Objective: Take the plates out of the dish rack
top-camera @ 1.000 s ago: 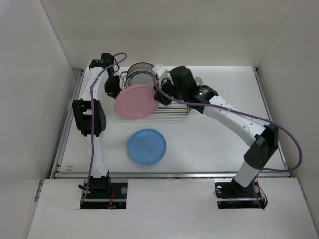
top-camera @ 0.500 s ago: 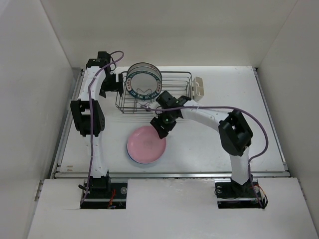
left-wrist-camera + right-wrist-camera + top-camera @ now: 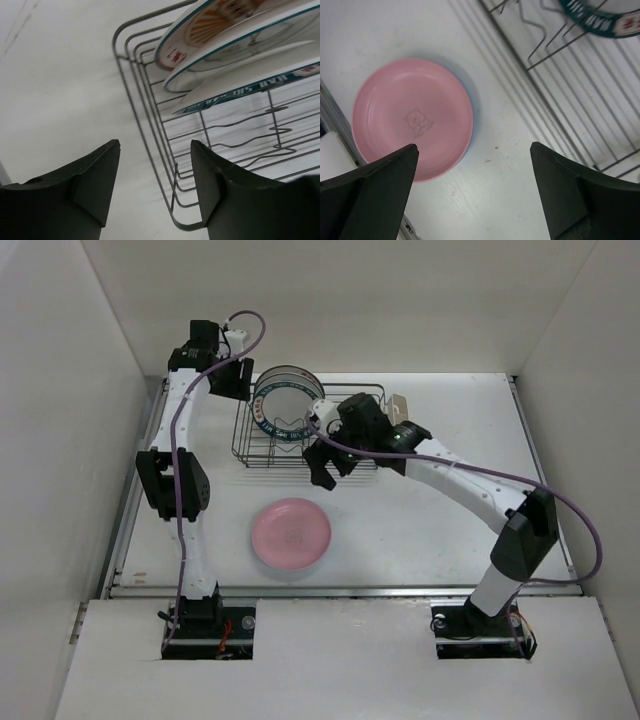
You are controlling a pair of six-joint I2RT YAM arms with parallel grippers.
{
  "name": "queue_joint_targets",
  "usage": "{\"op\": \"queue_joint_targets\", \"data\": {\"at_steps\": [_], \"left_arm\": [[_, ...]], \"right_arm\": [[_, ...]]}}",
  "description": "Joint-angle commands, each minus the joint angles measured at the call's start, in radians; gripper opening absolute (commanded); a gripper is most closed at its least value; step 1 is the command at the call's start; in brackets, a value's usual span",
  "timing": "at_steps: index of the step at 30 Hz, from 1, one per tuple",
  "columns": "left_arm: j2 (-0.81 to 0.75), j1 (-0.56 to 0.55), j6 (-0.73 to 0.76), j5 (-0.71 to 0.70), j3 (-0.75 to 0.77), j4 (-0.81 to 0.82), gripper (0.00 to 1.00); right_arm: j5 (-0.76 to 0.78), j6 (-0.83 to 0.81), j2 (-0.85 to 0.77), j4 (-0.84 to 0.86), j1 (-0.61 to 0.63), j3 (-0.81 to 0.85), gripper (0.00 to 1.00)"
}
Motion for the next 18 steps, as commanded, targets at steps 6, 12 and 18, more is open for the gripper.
{"op": "queue_joint_targets", "data": {"at_steps": [6,12,18], "left_arm": [[0.036,-0.016,0.134,0.218,0.072,0.133,0.58],[0.059,-0.034,0.185,0.258,0.072,0.104,0.55],[0.109,-0.056,0.213,0.186,0.072,0.086,0.47]], "right_arm": [[0.073,0.141,-0.070,0.134,-0.127,-0.019,0.99],[0.159,0.183,-0.139,0.184,-0.202,-0.051,0.99],[0.338,0.316,-0.159,0.221,-0.317,-0.070,0.99]]}}
